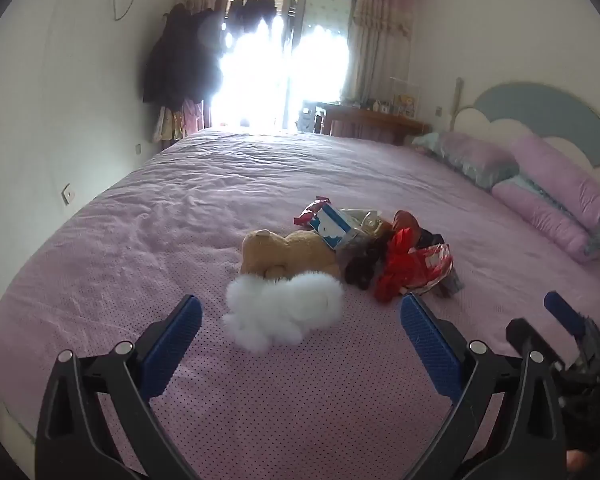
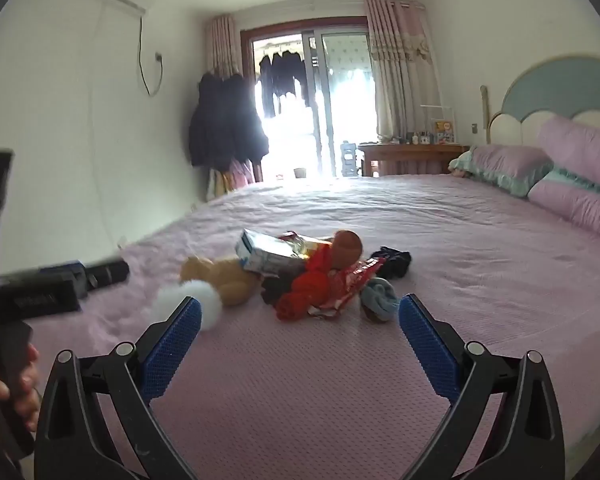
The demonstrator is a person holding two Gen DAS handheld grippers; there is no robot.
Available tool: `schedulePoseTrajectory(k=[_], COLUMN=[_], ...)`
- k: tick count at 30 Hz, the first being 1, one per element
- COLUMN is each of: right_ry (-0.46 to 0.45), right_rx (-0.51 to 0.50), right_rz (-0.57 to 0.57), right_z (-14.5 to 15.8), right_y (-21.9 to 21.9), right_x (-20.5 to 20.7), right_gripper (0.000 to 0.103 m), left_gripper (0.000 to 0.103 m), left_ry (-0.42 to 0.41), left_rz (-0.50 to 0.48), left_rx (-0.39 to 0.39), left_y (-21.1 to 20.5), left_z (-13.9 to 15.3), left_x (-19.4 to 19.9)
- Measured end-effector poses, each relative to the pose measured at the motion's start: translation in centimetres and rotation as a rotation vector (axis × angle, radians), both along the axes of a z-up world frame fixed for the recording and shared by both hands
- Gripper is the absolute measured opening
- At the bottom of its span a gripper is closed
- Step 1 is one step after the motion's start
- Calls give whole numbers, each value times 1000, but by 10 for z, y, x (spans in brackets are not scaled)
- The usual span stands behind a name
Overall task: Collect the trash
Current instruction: 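Move both tools toward the pile of items on the bed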
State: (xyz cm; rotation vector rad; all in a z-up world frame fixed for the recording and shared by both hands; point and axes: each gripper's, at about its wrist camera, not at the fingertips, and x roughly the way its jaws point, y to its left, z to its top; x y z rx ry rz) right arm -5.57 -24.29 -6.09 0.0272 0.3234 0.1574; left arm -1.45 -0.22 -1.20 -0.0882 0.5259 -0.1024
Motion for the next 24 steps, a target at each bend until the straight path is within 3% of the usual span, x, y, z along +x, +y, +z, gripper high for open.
schedulePoseTrajectory(k=[5,8,11,17,24], right_ry=[-3,-5,-30,-43,-56], right_rx=[-8,-4,-17,-44,-46], right_rz=[-37,-15,-30,-17,-35], right_z=[5,8,10,14,15], right_y=[-1,-4,-3,0,1], right_x=[-2,-2,-6,-8,-10], right_gripper=[95,95,95,95,95], left_gripper=[99,99,99,99,99], left_ry=[-91,-136,-138,-149,-133], left_rz=[-2,-28,-60,-19,-23], left_rx=[40,0,-37,29,-26], left_y=[-8,-7,-5,-9,5], left_z=[11,19,23,24,23], left_x=[-13,-22,-24,-26,-26])
